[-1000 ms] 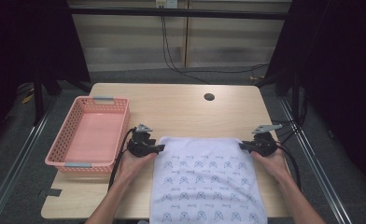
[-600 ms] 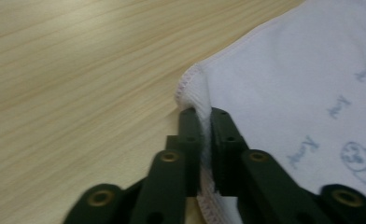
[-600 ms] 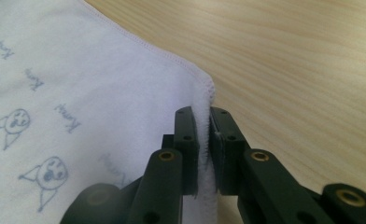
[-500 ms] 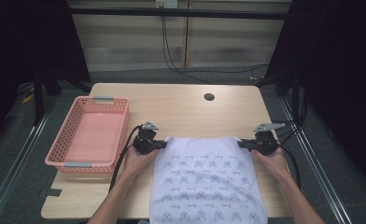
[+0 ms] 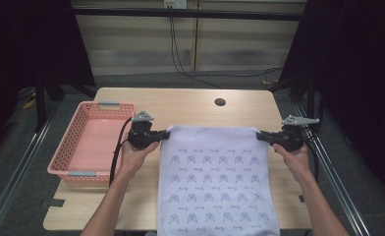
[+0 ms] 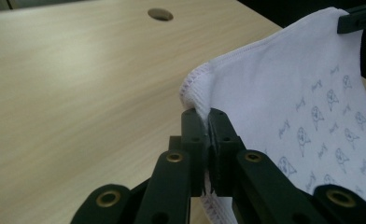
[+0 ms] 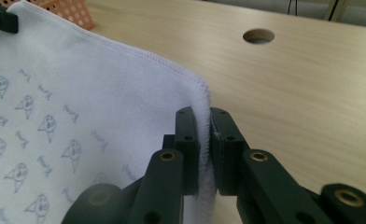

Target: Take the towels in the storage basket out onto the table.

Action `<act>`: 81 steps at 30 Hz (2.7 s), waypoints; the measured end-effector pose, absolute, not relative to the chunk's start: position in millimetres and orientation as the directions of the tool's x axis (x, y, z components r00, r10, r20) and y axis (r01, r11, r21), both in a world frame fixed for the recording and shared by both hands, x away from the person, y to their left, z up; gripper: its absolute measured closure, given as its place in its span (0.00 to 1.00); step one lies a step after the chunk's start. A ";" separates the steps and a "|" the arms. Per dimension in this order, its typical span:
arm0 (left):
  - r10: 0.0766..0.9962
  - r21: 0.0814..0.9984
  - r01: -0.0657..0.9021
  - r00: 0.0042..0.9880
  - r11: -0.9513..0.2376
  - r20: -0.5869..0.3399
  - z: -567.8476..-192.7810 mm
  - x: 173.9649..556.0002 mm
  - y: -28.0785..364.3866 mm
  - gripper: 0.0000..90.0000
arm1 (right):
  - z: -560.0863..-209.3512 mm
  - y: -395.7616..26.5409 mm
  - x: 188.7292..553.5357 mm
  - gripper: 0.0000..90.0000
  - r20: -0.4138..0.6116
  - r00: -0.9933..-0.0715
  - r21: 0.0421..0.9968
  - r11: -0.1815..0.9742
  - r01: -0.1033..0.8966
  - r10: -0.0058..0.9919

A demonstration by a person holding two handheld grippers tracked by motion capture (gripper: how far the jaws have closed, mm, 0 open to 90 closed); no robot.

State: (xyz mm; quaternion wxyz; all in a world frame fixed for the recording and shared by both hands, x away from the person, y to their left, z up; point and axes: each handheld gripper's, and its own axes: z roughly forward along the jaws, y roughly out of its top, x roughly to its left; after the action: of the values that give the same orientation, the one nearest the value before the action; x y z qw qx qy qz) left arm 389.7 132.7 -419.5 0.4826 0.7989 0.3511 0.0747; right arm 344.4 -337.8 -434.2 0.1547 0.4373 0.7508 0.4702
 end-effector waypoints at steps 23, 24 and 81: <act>0.654 0.916 0.355 0.741 -0.188 -0.153 -322.8 419.5 139.7 0.97 | -331.0 -335.9 377.7 0.93 0.076 -0.574 0.912 0.176 0.371 0.816; 0.655 0.916 0.354 0.740 -0.189 -0.151 -321.3 420.8 139.8 0.97 | -325.7 -335.7 379.9 0.93 0.069 -0.571 0.914 0.178 0.364 0.818; 0.510 0.765 0.493 0.822 -0.414 -0.253 -442.2 263.1 166.0 0.96 | -446.7 -324.3 203.0 0.93 0.248 -0.683 0.762 0.297 0.575 0.687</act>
State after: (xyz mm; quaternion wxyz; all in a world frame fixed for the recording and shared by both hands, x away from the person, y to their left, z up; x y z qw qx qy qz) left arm 263.1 166.0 -442.2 0.4517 0.8409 0.2980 0.0096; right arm 203.0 -324.3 -446.7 0.0628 0.3930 0.8030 0.4437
